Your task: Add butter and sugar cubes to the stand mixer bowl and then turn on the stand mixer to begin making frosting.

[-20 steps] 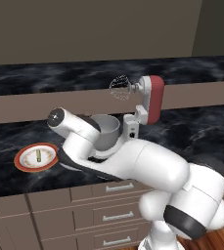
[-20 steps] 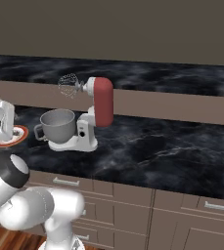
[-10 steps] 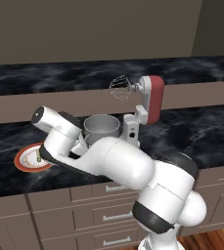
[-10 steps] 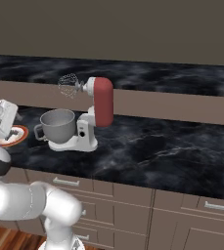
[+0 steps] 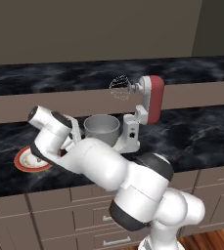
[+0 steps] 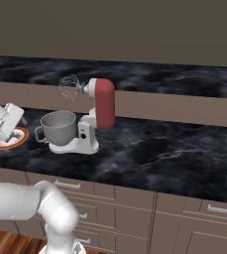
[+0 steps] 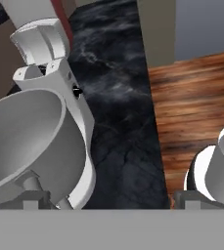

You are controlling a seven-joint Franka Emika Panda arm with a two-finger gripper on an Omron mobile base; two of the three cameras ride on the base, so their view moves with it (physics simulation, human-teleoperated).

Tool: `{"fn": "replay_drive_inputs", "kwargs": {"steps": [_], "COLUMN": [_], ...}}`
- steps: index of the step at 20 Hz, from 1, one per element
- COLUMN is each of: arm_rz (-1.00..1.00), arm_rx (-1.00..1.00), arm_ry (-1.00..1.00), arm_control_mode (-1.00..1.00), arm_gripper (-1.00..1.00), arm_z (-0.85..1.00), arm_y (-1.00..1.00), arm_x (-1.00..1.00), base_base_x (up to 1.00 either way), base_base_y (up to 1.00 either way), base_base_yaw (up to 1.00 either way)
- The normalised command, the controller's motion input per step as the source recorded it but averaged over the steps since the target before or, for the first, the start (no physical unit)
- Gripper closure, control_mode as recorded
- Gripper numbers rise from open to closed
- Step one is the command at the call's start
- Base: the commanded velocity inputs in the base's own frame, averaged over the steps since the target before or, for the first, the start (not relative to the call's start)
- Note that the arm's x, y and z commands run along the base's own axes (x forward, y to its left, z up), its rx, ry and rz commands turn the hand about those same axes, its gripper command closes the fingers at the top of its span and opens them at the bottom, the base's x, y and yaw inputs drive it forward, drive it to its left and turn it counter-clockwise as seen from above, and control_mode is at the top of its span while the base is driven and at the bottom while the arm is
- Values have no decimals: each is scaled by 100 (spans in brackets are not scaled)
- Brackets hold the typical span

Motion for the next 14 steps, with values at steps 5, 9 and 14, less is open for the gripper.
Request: {"fn": "replay_drive_inputs", "kwargs": {"steps": [5, 9, 14], "arm_rz": [-18, -15, -16], "arm_rx": [0, 0, 0], "arm_ry": [-17, -9, -5], "arm_control_mode": [-100, -100, -100], "arm_gripper": [-100, -100, -100], "arm_z": [-45, -36, -31], "arm_y": [11, 12, 20], "arm_x": [0, 3, 25], "base_base_x": [0, 0, 0], "base_base_y": [0, 0, 0], "base_base_yaw": [0, 0, 0]}}
